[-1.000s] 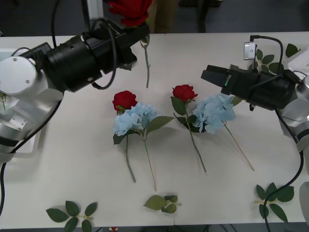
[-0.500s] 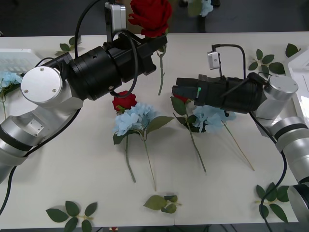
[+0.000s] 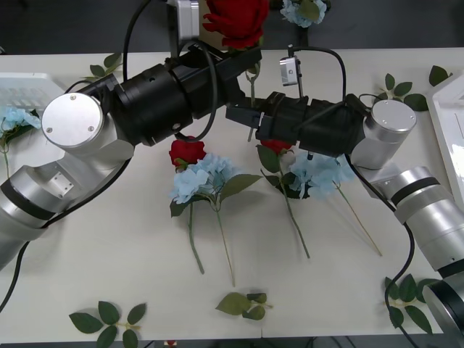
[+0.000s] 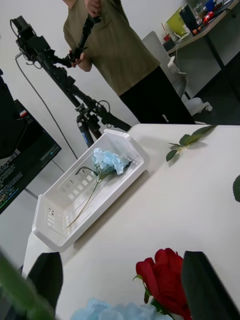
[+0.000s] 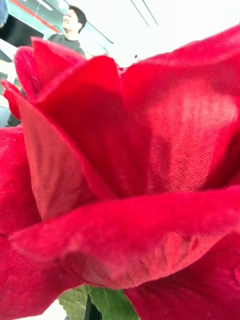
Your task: Place the red flowers into the right box and the blue flowers into the left box. If a person shows an open palm, hand one flower to the person first, then continue sorting.
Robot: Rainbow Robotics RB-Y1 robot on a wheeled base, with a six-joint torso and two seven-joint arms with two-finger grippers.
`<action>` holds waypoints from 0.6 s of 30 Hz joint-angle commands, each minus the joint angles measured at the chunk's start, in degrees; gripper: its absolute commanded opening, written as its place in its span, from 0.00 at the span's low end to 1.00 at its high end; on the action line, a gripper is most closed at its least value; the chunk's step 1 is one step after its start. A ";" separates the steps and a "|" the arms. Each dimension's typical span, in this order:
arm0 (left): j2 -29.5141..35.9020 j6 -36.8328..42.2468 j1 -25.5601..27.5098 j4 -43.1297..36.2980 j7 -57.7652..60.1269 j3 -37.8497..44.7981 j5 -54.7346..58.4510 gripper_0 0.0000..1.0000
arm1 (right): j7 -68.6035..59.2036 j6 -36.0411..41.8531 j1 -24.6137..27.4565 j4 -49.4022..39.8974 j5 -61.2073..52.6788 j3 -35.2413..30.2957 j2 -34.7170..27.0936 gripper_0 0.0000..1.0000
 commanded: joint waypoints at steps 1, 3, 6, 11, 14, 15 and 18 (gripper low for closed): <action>1.97 -1.15 -7.38 2.26 -3.04 -5.08 2.94 0.00 | 1.35 -1.18 -2.44 -2.68 -1.68 2.01 1.70 0.00; 1.97 -1.15 -8.52 3.31 -3.13 -5.87 3.73 0.00 | 1.35 -1.09 -2.35 -2.68 -1.68 2.01 1.79 0.00; 1.88 -1.15 -9.49 4.01 -3.13 -6.31 5.05 0.00 | 1.35 -1.00 -2.35 -2.68 -1.68 2.01 1.79 0.00; 1.44 -1.15 -9.58 4.19 -3.48 -6.48 4.78 0.00 | 1.35 -0.74 -2.35 -2.68 -1.68 2.19 1.88 0.00; 1.44 -1.15 -9.58 4.37 -3.74 -6.66 3.29 0.48 | 1.35 -0.56 -2.35 -2.68 -1.68 2.19 1.88 0.00; 1.44 -1.15 -9.49 4.54 -3.92 -6.66 2.94 0.94 | 1.35 -0.56 -2.35 -2.68 -1.68 2.19 1.79 0.00; 1.53 -1.15 -9.58 4.63 -4.36 -6.57 1.27 1.00 | 1.35 -0.56 -2.35 -2.68 -1.60 2.10 1.35 0.00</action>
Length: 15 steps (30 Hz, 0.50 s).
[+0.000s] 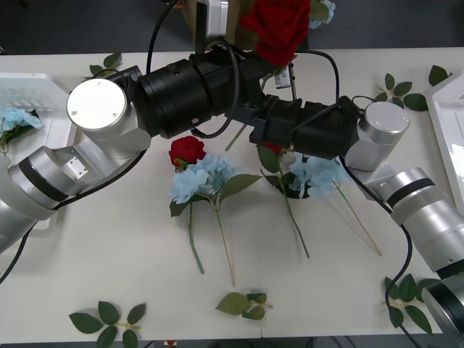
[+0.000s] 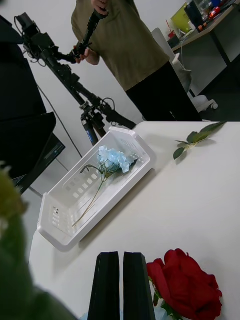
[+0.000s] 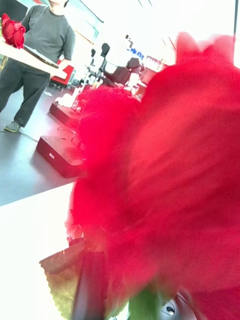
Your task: Place the red flowers into the right box and the blue flowers into the left box. If a person shows an open palm, hand one flower to the person first, then continue sorting.
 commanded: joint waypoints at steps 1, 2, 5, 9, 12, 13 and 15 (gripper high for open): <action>1.00 -0.52 -2.62 -0.28 -4.44 -0.40 -2.35 1.00 | 1.32 0.32 -2.25 -2.06 -0.73 0.17 0.98 0.00; 0.91 -0.52 -2.62 -0.28 -4.44 -0.40 -2.26 1.00 | 1.32 0.41 -2.25 -2.06 -0.82 0.00 0.45 0.00; 1.00 -0.52 -2.62 -0.28 -4.71 -0.40 -1.73 1.00 | 1.32 1.02 -2.08 -2.06 -0.73 -0.97 -2.01 0.00; 1.35 -0.52 -2.53 -0.28 -4.80 -0.40 -0.94 1.00 | 1.32 2.95 -1.55 -2.06 -0.11 -2.81 -6.49 0.00; 2.32 -0.61 -2.53 -0.28 -4.88 -0.31 -0.32 1.00 | 1.32 5.42 -0.85 -1.97 3.49 -6.42 -9.30 0.00; 2.76 -0.61 -2.53 -0.37 -4.88 -0.22 0.12 1.00 | 1.32 6.65 -0.76 -2.06 5.34 -8.35 -9.74 0.00; 4.25 -0.61 -2.53 -0.54 -5.06 0.13 1.17 1.00 | 1.32 10.43 -0.67 -2.06 11.05 -13.54 -10.53 0.00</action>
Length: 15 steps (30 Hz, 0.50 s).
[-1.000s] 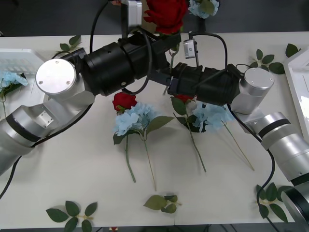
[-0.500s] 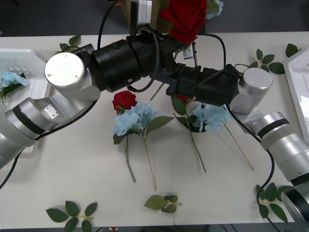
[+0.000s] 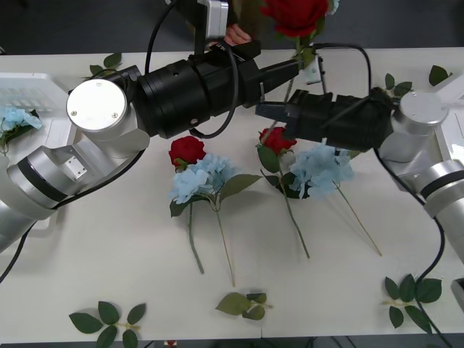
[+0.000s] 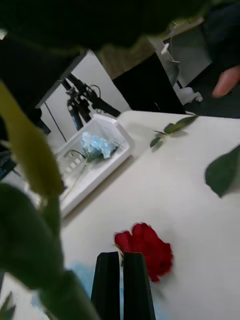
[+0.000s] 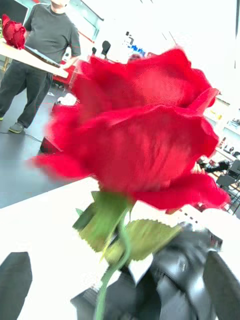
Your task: Place the red flowers into the right box and the blue flowers into the left box. If a person shows an open palm, hand one flower to the person first, then continue sorting.
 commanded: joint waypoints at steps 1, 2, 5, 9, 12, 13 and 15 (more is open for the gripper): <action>4.46 -0.60 -2.52 -0.80 -5.06 0.48 2.67 1.00 | 1.32 7.41 -0.77 -2.06 10.24 -12.64 -3.63 0.00; 4.98 -0.60 -2.52 -0.80 -5.15 0.74 2.93 1.00 | 1.32 8.90 -0.77 -2.06 11.99 -14.48 -3.63 0.00; 8.41 -0.51 -2.52 -1.23 -5.15 1.89 6.27 1.00 | -1.02 16.90 -1.91 -2.06 22.28 -24.41 -3.63 0.00; 13.25 -0.25 -1.99 -2.11 -4.71 1.97 14.80 1.00 | -3.92 20.85 -2.79 -2.06 25.09 -28.19 -3.55 0.00; 18.26 0.72 -0.32 -3.43 -4.27 1.89 22.97 1.00 | -4.18 19.89 -2.70 -2.06 24.91 -28.11 -3.11 0.00; 19.57 1.60 0.20 -3.43 -4.00 1.89 23.94 1.00 | -4.27 19.62 -2.70 -2.06 24.91 -28.11 -2.84 0.00; 22.21 3.79 1.43 -3.26 -3.39 1.97 24.56 1.00 | -4.45 19.36 -2.70 -1.97 25.00 -28.11 -2.49 0.00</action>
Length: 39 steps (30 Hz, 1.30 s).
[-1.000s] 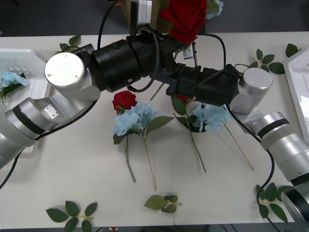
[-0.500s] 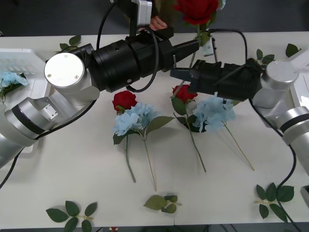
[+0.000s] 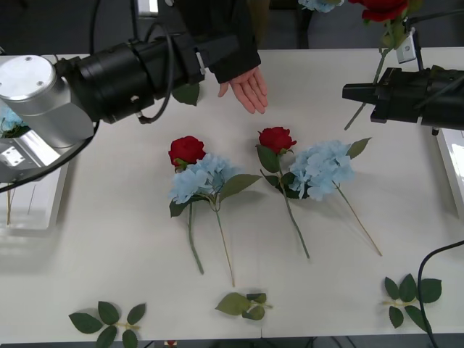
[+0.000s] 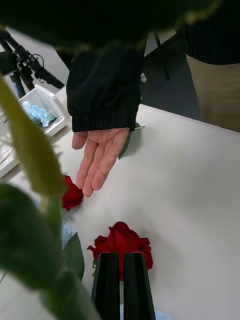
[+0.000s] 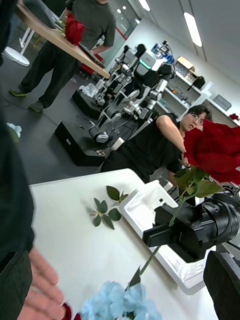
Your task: Place the red flowers into the right box and the blue flowers into the left box. If a person shows an open palm, hand one flower to the person first, then continue sorting.
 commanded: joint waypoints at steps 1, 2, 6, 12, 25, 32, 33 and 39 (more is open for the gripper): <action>9.24 5.81 2.58 -1.83 -1.89 1.77 1.76 1.00 | -1.23 -1.30 -2.68 -1.97 0.46 1.15 -0.32 0.00; 10.56 7.48 3.28 -1.65 -0.22 1.68 1.76 1.00 | -1.49 -1.66 -2.68 -1.97 0.55 1.15 -0.05 0.00; 15.84 14.77 5.12 0.19 8.22 1.68 -2.46 1.00 | -6.94 -2.27 -4.62 -3.81 5.03 1.59 2.14 0.00; 19.70 33.49 4.60 9.60 22.10 4.94 -17.23 1.00 | -28.39 -6.58 -6.29 -19.46 22.25 3.52 9.88 0.00; 5.29 85.00 1.61 15.05 57.88 31.65 -68.91 1.00 | -62.22 -22.75 -8.22 -40.64 56.44 22.86 18.58 0.00; 1.25 85.43 1.61 8.63 79.50 28.31 -78.49 1.00 | -77.08 -24.68 -8.40 -44.95 70.77 32.09 18.75 0.00; 0.72 85.43 1.61 8.11 81.34 28.05 -79.46 1.00 | -78.40 -24.68 -8.40 -45.30 73.05 33.23 18.75 0.00; -1.39 85.52 1.61 6.44 88.46 27.08 -83.32 1.00 | -90.96 -25.30 -8.40 -45.30 85.54 41.31 17.96 0.00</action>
